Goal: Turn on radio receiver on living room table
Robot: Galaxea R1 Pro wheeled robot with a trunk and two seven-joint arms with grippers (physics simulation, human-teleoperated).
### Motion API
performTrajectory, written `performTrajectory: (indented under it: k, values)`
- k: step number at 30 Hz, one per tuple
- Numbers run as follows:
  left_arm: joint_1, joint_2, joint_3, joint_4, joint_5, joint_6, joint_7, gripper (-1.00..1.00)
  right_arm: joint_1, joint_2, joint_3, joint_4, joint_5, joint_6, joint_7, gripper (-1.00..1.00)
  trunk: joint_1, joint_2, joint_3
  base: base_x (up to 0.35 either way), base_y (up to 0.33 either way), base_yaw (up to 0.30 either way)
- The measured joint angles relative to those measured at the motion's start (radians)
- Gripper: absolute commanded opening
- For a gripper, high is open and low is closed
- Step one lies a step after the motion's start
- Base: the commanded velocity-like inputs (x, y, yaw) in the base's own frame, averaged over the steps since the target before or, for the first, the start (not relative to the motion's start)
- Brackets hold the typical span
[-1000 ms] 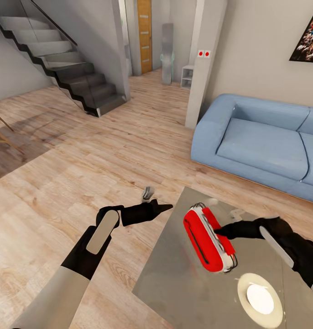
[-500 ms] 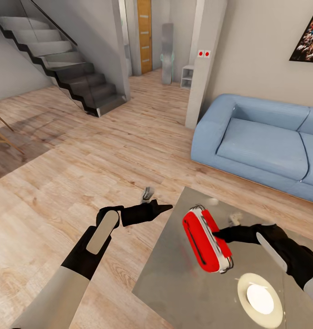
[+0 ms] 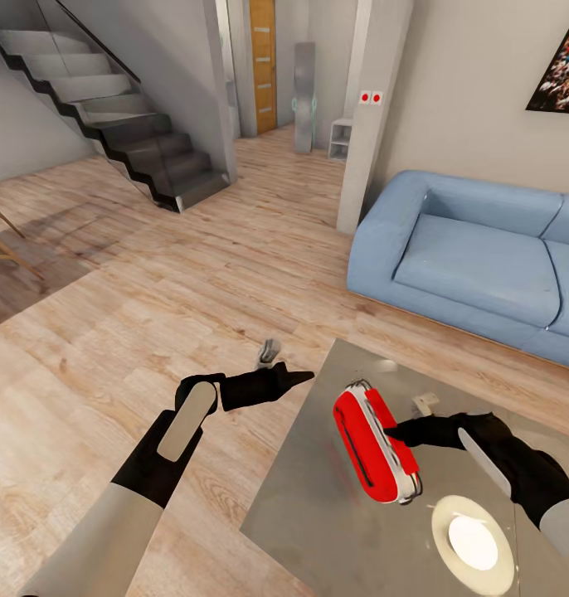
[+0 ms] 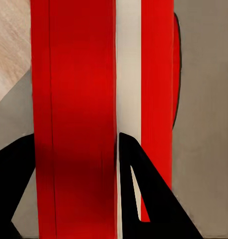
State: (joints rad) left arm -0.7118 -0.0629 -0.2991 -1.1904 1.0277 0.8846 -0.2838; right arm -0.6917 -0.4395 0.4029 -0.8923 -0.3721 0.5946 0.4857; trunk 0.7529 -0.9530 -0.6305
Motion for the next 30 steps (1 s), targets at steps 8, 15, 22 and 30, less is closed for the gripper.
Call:
performTrajectory:
  k: [8, 15, 22, 30]
  values:
    - [0.0, 0.0, 0.0, 0.0, 0.0, 0.0, 0.0, -1.0, -0.001, 0.019, -0.001, 0.016, 0.017, -0.004, -0.001, -1.0, 0.0, 0.0, 0.0, 0.0, 0.0, 0.0]
    - [0.0, -0.001, 0.0, 0.0, 0.0, -0.001, 0.0, -1.0, 0.0, 0.021, -0.001, 0.017, 0.021, -0.005, -0.001, -1.0, 0.0, 0.0, 0.0, 0.0, 0.0, 0.0]
    - [0.0, -0.002, 0.0, 0.0, 0.0, -0.002, 0.0, -1.0, -0.001, 0.021, -0.001, 0.017, 0.021, -0.011, -0.001, -1.0, 0.0, 0.0, 0.0, 0.0, 0.0, 0.0]
    - [0.0, -0.002, 0.0, 0.0, 0.0, -0.002, 0.0, -1.0, -0.001, 0.02, -0.001, 0.017, 0.036, -0.015, 0.0, -1.0, 0.0, 0.0, 0.0, 0.0, 0.0, 0.0]
